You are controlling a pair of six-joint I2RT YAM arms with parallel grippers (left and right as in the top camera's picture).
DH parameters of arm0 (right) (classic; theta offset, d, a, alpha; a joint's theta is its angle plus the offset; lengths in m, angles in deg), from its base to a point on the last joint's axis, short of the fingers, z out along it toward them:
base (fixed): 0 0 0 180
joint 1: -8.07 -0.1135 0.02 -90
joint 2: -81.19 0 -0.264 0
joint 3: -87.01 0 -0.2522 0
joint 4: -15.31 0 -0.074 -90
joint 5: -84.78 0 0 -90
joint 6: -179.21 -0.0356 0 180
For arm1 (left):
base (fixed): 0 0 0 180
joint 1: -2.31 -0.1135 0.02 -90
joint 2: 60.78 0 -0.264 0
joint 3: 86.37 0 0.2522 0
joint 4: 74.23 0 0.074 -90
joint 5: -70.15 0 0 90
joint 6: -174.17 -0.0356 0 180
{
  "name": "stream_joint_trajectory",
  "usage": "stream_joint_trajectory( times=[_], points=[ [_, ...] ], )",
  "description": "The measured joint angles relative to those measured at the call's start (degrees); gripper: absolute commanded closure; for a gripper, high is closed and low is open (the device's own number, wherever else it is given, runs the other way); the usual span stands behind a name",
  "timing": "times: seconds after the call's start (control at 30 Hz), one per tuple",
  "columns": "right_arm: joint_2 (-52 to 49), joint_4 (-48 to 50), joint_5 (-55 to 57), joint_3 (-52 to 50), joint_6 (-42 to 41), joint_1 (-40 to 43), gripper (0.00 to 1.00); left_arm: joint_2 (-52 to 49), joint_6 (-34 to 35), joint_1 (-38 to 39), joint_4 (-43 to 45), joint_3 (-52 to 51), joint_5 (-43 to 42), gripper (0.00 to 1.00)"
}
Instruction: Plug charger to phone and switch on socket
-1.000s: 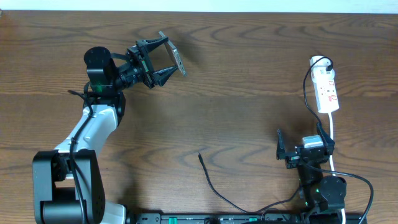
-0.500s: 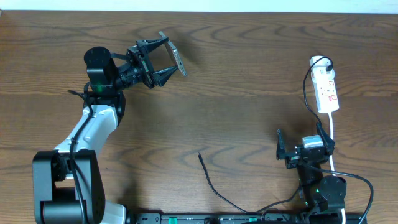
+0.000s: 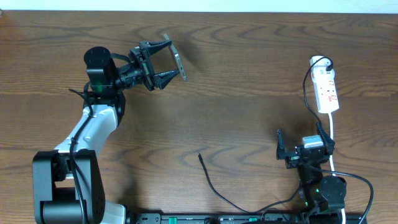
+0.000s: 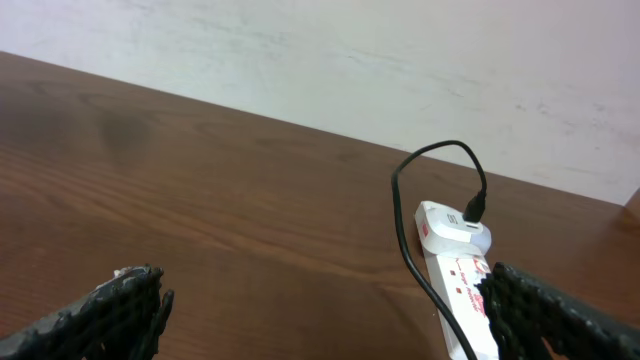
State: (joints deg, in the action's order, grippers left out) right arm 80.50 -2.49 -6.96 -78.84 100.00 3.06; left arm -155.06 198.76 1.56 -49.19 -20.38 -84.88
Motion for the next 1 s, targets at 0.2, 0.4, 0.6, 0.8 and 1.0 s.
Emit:
stream_joint_trajectory(
  times=[0.2,0.4,0.6,0.8,1.0],
  points=[
    [0.0,0.0,0.0,0.0,0.0,0.0,0.01,0.0,-3.1,0.0,0.0,0.0,-3.1,0.93],
    [0.0,0.0,0.0,0.0,0.0,0.0,0.01,0.0,-8.6,0.0,0.0,0.0,-5.6,0.92],
    [0.0,0.0,0.0,0.0,0.0,0.0,0.01,0.0,-15.4,0.0,0.0,0.0,-6.5,0.92],
    [0.0,0.3,-1.0,0.0,-0.1,0.0,0.01,0.0,-21.1,0.0,-2.8,0.0,-6.2,0.93],
    [0.0,2.4,-3.8,0.0,-7.7,0.0,0.01,0.0,-25.4,0.0,-8.9,0.0,-3.2,0.92]
  ],
)
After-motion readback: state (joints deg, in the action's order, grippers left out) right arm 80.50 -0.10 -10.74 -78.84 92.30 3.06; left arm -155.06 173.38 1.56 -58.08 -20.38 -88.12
